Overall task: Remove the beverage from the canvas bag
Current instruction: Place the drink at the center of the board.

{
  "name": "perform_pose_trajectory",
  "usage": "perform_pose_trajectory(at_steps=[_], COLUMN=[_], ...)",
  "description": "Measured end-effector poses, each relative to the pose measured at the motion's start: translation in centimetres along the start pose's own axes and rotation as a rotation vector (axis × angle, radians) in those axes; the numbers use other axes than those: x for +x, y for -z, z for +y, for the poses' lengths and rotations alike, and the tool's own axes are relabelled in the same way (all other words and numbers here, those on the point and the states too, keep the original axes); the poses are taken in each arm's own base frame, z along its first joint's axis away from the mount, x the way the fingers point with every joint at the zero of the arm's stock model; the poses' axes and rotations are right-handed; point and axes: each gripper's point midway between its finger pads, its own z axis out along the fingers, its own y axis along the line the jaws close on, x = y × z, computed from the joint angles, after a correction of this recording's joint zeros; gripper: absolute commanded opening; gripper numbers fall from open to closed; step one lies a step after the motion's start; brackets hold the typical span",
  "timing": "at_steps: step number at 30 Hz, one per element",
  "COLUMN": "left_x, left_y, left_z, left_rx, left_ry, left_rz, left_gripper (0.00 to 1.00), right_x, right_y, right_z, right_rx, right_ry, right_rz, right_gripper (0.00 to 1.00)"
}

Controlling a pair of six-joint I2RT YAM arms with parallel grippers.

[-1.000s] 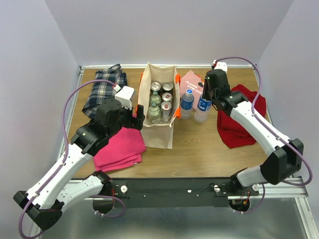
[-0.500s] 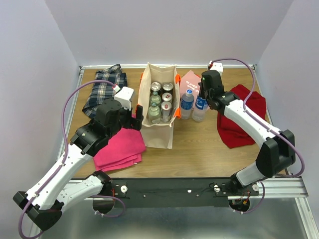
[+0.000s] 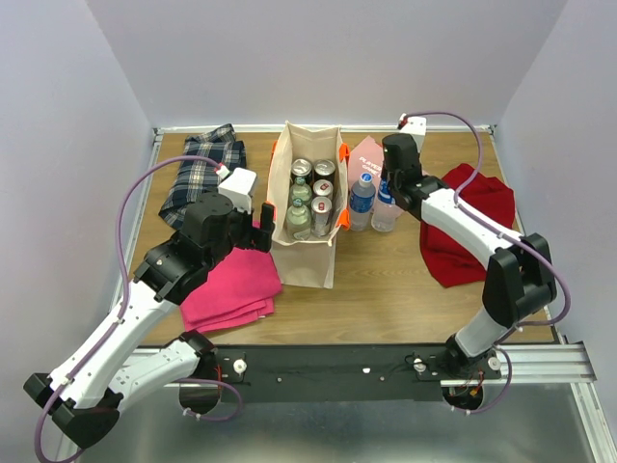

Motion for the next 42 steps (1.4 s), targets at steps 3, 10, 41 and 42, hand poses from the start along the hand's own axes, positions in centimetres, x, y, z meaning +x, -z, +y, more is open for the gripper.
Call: perform_pose_trajectory(at_steps=[3,10,41,42], left_x=[0.0,-0.3,-0.2,-0.2], left_y=[0.0,0.4,0.2,0.2], left_z=[0.1,0.4,0.4,0.4], left_rx=[-0.007,-0.019,-0.021,-0.021], left_ry=[-0.001,0.002,0.001,0.001], left_rz=[-0.001,-0.016,-0.011,-0.011], left_gripper=[0.99,0.99,0.99,0.99], right_x=[-0.1,-0.1,1.5,1.5], right_y=[-0.5,-0.6,3.6,3.6], right_z=[0.0,0.1,1.4,1.4], right_rx=[0.014,0.018,-0.201,-0.201], right_ry=[0.001,-0.001,0.01,0.009], right_rz=[-0.014,-0.016,0.132,0.133], right_gripper=[0.01,0.01,0.13,0.14])
